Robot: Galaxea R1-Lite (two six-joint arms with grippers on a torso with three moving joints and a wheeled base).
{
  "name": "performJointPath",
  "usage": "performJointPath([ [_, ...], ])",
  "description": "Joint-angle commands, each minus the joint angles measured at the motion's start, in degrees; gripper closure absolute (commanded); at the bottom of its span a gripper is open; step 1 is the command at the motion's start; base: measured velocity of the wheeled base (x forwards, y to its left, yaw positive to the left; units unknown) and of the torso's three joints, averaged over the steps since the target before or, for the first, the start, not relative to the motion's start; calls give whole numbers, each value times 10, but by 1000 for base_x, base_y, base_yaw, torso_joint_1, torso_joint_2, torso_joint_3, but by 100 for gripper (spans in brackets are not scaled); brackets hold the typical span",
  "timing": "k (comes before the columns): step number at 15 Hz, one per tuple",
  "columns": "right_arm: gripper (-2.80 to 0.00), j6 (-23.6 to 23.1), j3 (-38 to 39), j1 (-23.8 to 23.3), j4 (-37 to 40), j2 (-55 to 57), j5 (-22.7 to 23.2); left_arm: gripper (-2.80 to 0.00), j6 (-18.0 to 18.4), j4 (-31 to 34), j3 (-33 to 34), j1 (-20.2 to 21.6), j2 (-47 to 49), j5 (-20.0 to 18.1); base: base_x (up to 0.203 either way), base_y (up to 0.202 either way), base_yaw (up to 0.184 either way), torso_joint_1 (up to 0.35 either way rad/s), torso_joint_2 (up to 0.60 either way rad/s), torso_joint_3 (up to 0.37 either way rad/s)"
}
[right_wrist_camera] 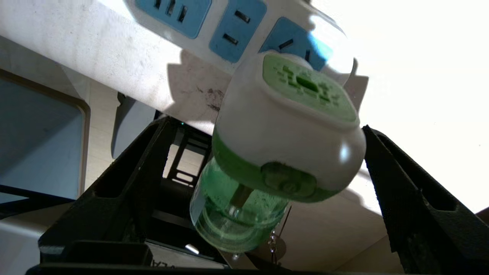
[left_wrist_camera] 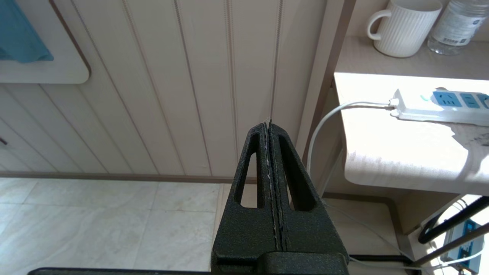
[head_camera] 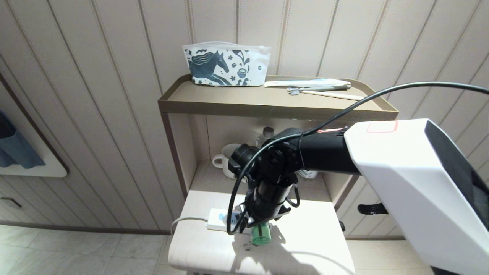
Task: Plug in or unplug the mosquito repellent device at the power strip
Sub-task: Hold the socket with your left hand and unplug it with your right hand
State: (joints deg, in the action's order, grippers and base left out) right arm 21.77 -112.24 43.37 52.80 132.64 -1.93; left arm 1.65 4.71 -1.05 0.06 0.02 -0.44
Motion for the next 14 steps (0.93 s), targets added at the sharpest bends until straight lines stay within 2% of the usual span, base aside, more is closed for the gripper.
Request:
performJointPath([
  [1, -280, 0, -1, -5, -5, 7, 0, 0, 0, 0, 0, 0, 0, 0, 0, 0, 0, 0, 0, 0],
  [4, -280, 1, 0, -6, -7, 13, -6, 0, 0, 0, 0, 0, 0, 0, 0, 0, 0, 0, 0, 0],
  [5, 0, 1, 0, -6, -7, 13, -8, 0, 0, 0, 0, 0, 0, 0, 0, 0, 0, 0, 0, 0],
  [6, 0, 1, 0, -5, -7, 13, -23, 0, 0, 0, 0, 0, 0, 0, 0, 0, 0, 0, 0, 0],
  [14, 0, -4, 0, -3, -6, 11, -24, 0, 0, 0, 0, 0, 0, 0, 0, 0, 0, 0, 0, 0],
])
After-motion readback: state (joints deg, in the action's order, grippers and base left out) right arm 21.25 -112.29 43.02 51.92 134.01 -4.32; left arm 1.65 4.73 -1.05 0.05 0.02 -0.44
